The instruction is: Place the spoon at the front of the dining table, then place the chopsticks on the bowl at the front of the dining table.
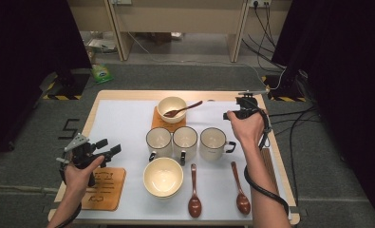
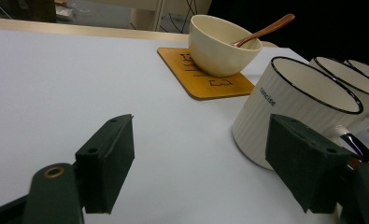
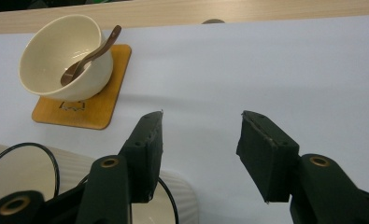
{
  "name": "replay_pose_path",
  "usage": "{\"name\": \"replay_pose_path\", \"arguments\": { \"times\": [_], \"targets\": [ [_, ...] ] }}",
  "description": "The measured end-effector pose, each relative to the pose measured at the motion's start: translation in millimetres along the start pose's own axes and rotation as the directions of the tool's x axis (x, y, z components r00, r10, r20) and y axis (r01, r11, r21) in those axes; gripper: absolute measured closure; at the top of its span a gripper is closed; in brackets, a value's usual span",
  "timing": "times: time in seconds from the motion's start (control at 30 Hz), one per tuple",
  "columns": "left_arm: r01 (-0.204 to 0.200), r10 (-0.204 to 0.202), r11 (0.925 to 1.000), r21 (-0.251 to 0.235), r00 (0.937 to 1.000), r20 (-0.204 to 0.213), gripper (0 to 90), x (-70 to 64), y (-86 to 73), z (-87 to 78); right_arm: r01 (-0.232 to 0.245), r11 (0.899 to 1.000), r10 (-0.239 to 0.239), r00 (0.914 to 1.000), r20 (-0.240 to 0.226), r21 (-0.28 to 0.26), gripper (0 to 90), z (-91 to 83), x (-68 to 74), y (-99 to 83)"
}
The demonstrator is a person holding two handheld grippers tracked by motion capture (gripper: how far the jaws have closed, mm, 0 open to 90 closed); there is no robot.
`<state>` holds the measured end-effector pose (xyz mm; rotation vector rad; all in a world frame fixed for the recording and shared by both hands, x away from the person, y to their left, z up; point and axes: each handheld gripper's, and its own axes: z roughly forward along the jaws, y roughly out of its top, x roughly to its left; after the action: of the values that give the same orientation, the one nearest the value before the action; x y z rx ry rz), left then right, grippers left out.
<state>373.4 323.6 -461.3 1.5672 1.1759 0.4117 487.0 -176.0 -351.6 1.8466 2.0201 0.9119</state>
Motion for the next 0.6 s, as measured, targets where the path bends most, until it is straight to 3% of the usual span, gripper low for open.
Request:
{"name": "replay_pose_path", "arguments": {
  "times": [0.6],
  "targets": [
    [0.004, -0.004, 1.0000, -0.001, 1.0000, 0.003, 23.3, -0.8, -1.1, -0.7, -0.002, 1.000, 0.002, 0.9999, 0.011, 0.006, 49.1, -2.3, -4.2, -1.6]
  ]
}}
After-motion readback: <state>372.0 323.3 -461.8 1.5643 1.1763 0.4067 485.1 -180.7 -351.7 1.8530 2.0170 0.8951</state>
